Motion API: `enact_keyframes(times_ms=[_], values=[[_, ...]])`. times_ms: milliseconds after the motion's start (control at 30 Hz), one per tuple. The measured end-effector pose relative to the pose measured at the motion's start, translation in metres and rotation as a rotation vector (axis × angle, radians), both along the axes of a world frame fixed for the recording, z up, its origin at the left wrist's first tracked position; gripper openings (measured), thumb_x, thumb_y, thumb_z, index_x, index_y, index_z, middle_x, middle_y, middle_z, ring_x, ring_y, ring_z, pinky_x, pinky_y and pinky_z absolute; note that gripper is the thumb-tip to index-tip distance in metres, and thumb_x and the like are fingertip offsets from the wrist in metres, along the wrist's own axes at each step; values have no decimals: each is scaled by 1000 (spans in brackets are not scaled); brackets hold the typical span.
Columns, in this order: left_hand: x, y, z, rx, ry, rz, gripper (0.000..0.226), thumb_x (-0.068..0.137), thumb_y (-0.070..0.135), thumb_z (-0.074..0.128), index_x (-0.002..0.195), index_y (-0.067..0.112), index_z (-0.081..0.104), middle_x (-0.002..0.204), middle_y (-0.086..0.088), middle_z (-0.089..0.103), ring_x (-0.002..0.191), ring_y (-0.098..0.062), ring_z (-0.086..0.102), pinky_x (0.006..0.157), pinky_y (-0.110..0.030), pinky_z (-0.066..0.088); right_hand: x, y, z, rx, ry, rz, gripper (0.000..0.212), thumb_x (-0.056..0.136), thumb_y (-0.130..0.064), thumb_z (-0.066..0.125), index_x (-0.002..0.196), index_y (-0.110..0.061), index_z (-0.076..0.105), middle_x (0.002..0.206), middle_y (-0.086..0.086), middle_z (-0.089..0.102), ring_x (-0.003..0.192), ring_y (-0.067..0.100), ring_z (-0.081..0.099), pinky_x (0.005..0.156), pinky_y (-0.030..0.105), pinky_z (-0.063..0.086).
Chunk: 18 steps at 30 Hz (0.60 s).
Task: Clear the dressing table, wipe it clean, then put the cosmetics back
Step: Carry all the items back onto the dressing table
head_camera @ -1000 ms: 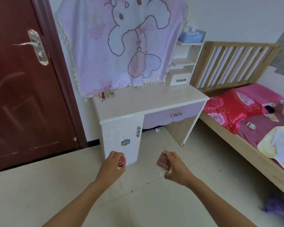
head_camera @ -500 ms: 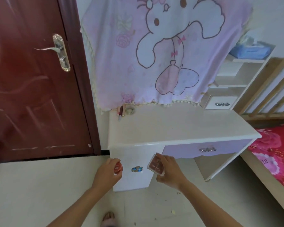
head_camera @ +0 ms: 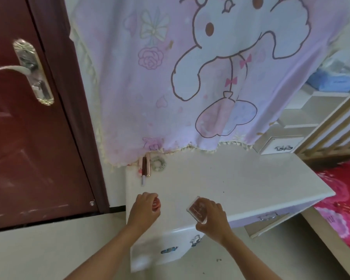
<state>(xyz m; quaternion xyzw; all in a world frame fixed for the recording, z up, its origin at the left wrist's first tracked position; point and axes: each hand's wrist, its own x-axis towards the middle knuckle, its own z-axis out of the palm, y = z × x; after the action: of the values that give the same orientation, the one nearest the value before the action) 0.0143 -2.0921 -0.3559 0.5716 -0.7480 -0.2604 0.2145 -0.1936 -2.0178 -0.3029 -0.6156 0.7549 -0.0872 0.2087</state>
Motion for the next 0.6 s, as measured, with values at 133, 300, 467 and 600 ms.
enact_keyframes(times_ms=[133, 300, 467, 600], values=[[-10, -17, -18, 14, -37, -11, 35, 86, 22, 55, 120, 15, 52, 117, -2, 52, 109, -19, 44, 87, -23, 39, -1, -13, -21, 71, -40, -60, 63, 72, -19, 62, 129, -26, 37, 123, -2, 50, 109, 17, 41, 88, 26, 35], [-21, -52, -21, -116, -136, 6, 31, 61, 14, 78, 89, 11, 65, 83, -5, 62, 78, -26, 61, 59, -29, 49, -14, -65, -23, 63, -43, -37, 65, 71, -21, 65, 130, -26, 37, 123, -1, 50, 110, 19, 42, 90, 28, 36], [-36, -90, -18, -211, -364, 49, 42, 33, 28, 89, 65, 19, 64, 62, 3, 59, 54, -17, 57, 40, -24, 43, -25, -127, -27, 31, -49, 44, 66, 71, -23, 65, 131, -26, 37, 124, 0, 50, 111, 20, 42, 89, 28, 35], [-45, -104, -28, -202, -433, 45, 42, 32, 31, 89, 64, 19, 65, 61, 3, 59, 56, -18, 57, 44, -27, 44, -24, -161, -35, 64, -31, 237, 64, 72, -22, 62, 130, -26, 38, 131, -4, 43, 114, 19, 39, 92, 28, 34]])
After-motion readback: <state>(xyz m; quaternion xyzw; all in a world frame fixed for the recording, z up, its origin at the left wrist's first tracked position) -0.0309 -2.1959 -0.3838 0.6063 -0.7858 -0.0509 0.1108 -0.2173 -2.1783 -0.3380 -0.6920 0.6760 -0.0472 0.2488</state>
